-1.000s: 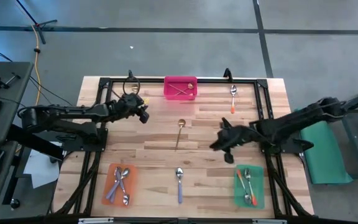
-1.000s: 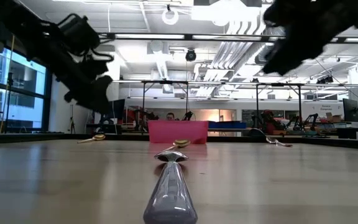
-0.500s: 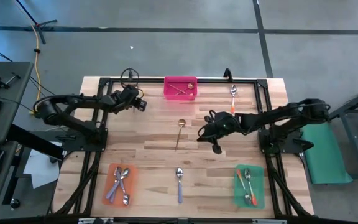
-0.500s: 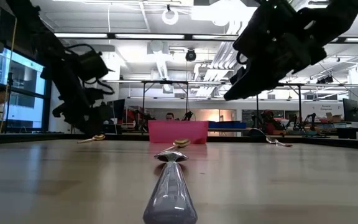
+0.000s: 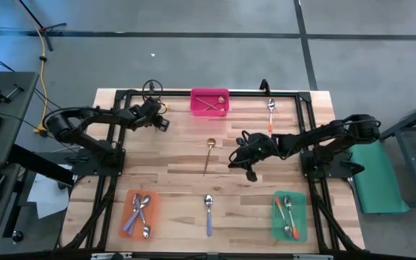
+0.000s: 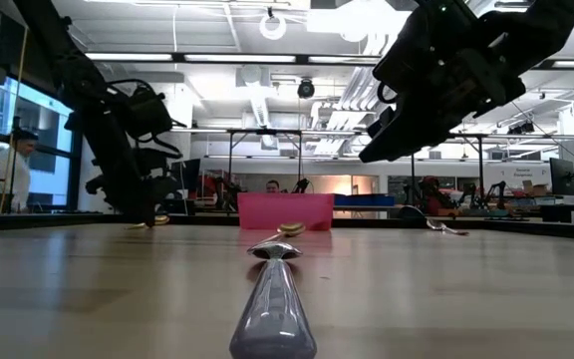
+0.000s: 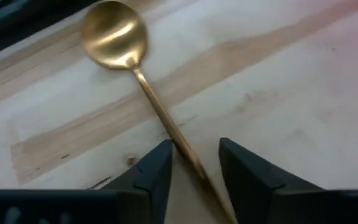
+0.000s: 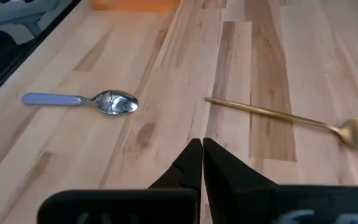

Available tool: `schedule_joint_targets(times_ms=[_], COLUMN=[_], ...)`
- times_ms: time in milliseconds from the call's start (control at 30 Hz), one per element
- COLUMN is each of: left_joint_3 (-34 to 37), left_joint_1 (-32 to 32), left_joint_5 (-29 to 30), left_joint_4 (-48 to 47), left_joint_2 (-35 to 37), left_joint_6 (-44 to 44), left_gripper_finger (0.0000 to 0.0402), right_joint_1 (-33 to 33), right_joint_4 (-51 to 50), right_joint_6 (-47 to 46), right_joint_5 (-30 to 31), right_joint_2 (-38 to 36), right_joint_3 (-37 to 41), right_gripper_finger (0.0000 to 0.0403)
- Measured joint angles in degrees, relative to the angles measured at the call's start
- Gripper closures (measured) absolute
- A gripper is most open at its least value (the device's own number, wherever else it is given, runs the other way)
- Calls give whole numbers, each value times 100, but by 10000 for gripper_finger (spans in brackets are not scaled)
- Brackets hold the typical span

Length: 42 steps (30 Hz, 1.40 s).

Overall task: Sort silverware by color (type)
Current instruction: Put the gold spoon into the red bin

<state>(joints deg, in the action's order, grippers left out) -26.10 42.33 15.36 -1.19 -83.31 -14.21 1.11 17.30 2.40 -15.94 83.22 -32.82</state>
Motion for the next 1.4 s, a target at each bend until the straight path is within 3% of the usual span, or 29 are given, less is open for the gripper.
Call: schedule_joint_targets(times_ms=[200, 433, 700, 1000, 1200, 1400], left_joint_3=[-15, -18, 26, 69, 224, 153], left_joint_1=[6, -185, -467, -1049, -1598, -1833], left_joint_5=[-899, -928, -1141, -1679, -2268, -2300], left_joint_4=[-412, -520, -902, -1743, -1154, -181], left_joint_2=[14, 23, 346, 1196, 1600, 1627], left_joint_6=[575, 919, 926, 619, 195, 75], left_gripper_finger=[338, 392, 394, 396, 397, 397], right_joint_1=[-42, -68, -86, -88, -88, -35], right_joint_4=[13, 15, 18, 319, 397, 483], right_joint_6=[-247, -514, -501, -502, -497, -428], right_joint_5=[2, 4, 6, 101, 463, 687], right_joint_2=[-2, -2, -4, -7, -7, -7], right_joint_3=[0, 0, 0, -4, -7, -7], right_gripper_finger=[403, 403, 403, 403, 403, 402])
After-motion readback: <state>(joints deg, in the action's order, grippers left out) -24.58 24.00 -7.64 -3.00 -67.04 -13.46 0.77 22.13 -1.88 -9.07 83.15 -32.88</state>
